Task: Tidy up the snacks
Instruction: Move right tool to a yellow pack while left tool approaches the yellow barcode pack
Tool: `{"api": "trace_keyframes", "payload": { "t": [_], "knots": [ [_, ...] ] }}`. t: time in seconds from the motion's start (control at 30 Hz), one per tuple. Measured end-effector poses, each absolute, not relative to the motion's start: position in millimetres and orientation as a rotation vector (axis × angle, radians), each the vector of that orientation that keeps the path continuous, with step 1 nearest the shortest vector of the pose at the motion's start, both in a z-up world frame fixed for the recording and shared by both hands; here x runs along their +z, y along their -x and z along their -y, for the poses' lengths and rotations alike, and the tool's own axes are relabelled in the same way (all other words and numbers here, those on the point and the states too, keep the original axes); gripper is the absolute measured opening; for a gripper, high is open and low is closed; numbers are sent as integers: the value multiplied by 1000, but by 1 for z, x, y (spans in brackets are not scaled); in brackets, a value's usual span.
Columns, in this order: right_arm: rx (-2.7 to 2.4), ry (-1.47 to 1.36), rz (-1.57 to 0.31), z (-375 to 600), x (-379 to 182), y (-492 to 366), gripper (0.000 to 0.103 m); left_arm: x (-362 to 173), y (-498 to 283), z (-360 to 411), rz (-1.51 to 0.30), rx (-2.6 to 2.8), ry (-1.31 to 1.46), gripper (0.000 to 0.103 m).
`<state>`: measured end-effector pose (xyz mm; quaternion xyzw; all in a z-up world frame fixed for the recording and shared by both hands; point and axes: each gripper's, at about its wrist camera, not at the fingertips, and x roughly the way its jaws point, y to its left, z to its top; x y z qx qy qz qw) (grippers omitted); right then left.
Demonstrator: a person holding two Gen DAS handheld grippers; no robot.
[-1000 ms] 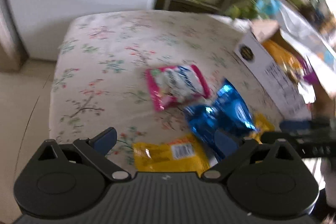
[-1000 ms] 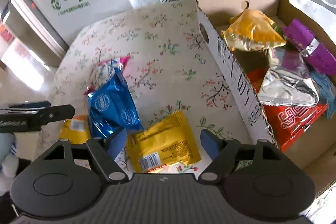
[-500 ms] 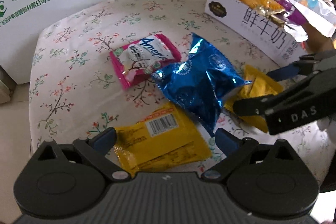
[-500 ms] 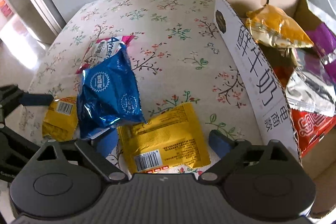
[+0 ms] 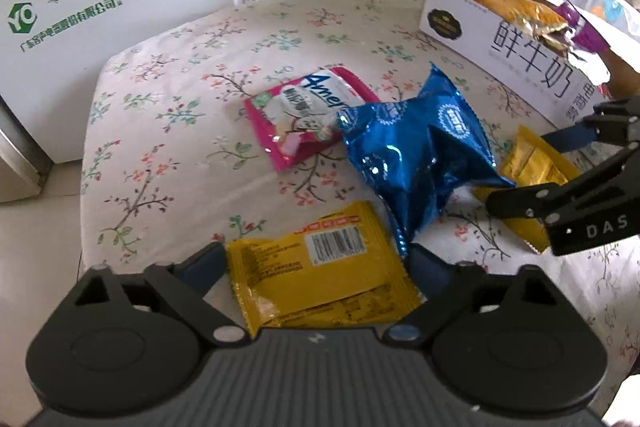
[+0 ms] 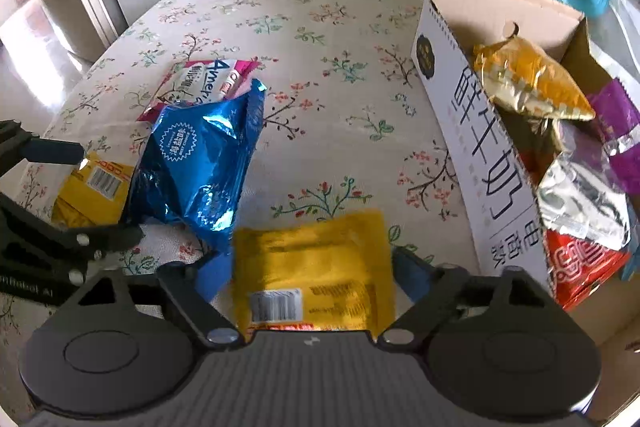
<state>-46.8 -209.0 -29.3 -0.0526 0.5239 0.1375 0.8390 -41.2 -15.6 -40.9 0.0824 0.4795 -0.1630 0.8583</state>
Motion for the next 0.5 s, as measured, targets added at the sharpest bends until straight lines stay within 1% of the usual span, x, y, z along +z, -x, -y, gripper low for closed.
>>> {"api": "trace_keyframes", "payload": {
  "t": [0.17,0.23,0.3,0.37,0.5],
  "knots": [
    [308,85,-1095,214,-25,50,77,-38,41,10,-1002,-334,-159,85],
    [322,58,-1095,215,-23,50,72,-38,41,9,-1002,-330,-154,83],
    [335,32,-1095,218,-21,51,68,-37,42,8,-1002,-325,-152,81],
    [351,4,-1106,220,-20,52,68,-36,43,7,-1006,-336,-140,81],
    [485,-24,-1189,217,-16,57,70,-31,50,8,-1015,-386,-144,81]
  ]
}}
